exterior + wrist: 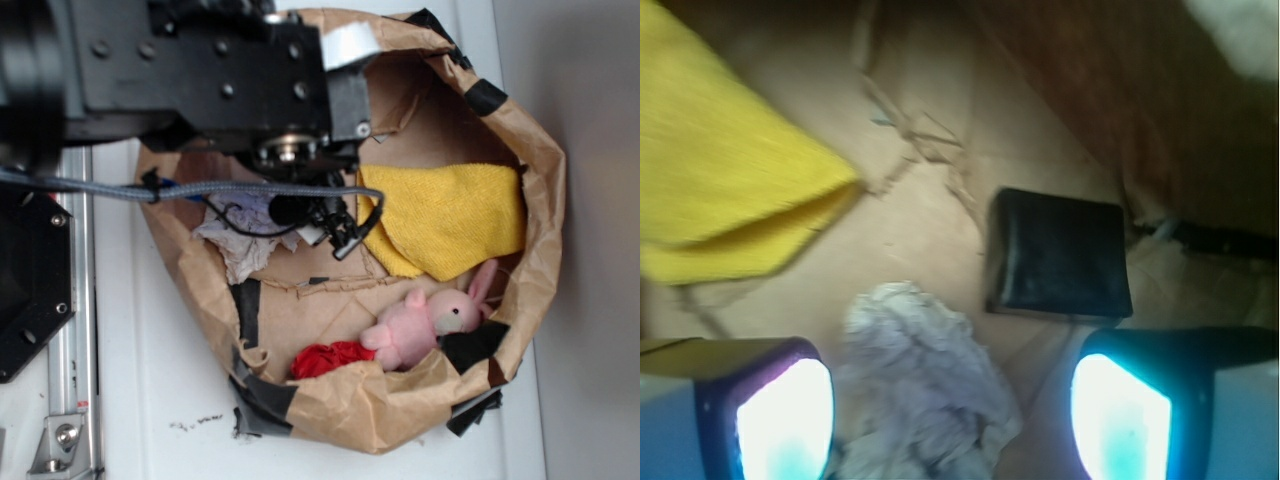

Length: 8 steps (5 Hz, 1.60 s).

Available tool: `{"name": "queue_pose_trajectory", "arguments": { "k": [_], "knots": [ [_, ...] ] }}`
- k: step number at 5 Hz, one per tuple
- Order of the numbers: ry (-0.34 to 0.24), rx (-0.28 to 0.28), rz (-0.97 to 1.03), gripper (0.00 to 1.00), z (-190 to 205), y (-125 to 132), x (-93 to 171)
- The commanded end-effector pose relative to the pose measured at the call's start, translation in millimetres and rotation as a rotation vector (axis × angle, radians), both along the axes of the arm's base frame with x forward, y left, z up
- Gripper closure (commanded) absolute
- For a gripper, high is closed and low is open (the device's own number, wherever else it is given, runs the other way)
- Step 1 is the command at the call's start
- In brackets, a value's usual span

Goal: Grab the black box.

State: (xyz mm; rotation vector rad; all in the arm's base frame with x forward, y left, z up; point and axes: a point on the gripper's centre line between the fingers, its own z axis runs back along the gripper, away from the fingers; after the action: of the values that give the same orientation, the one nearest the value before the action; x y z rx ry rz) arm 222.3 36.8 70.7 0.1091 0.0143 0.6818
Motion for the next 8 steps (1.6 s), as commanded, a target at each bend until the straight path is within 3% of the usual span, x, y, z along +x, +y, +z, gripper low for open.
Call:
{"name": "queue_pose_trajectory", "arguments": {
  "k": [1,2,4,6,8],
  "knots": [
    [-0.050,0.045,-0.031,0.00,-11,37,-15],
    [-0.023,0.027,-0.044,0.00,-21,45,1],
    [-0.018,0.025,-0.007,0.00,-28,68,-1],
    [-0.077,0.006,0.012,0.00,-12,76,-21],
    [-0.128,0.037,0.092,0.00,-4,84,-25]
  ]
}}
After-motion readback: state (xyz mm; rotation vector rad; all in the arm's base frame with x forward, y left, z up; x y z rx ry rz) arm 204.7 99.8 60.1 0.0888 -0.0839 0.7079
